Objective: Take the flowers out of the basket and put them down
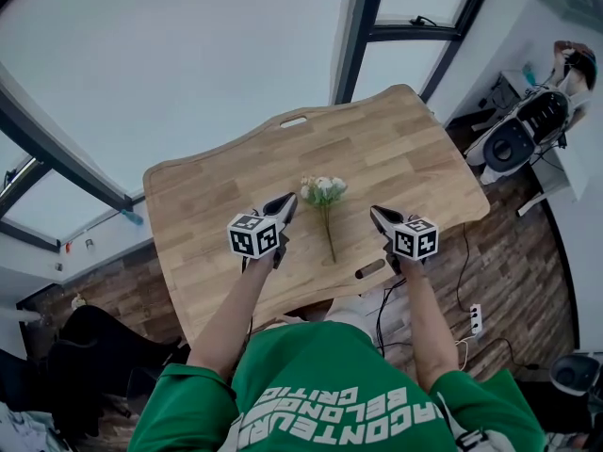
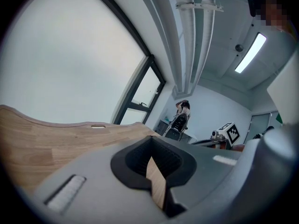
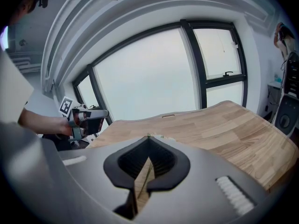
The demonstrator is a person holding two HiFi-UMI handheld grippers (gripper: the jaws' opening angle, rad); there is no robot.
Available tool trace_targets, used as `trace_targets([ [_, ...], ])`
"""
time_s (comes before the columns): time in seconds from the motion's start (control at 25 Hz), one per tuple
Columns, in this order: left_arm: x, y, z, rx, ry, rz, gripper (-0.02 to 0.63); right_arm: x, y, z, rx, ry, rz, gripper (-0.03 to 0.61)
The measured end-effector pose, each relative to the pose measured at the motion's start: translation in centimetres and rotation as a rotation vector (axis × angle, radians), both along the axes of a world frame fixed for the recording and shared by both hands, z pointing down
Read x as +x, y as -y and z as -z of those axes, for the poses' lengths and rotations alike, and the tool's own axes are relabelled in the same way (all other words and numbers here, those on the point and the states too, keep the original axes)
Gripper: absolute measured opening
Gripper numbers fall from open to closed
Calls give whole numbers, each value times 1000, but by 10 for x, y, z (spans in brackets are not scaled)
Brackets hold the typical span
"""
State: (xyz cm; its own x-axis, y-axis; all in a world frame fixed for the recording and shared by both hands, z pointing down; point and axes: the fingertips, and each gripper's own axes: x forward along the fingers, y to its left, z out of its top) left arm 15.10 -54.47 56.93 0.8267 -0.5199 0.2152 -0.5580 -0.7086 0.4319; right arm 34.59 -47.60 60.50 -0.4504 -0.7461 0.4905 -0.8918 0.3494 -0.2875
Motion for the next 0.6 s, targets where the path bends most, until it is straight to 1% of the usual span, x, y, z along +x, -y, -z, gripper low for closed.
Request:
trace_targets([
  [0.2,4,-3,2,-1,-15,-8,15,5,-3,0,-1,-24,-9,6],
  [0.4,2,-4,3,-10,-17,-9,15,6,-4,0,-3,-26,-27,6],
  [0.6,-4,5,3,-10,-23,-10,15,-1,10,4,11,-30,-21,6],
])
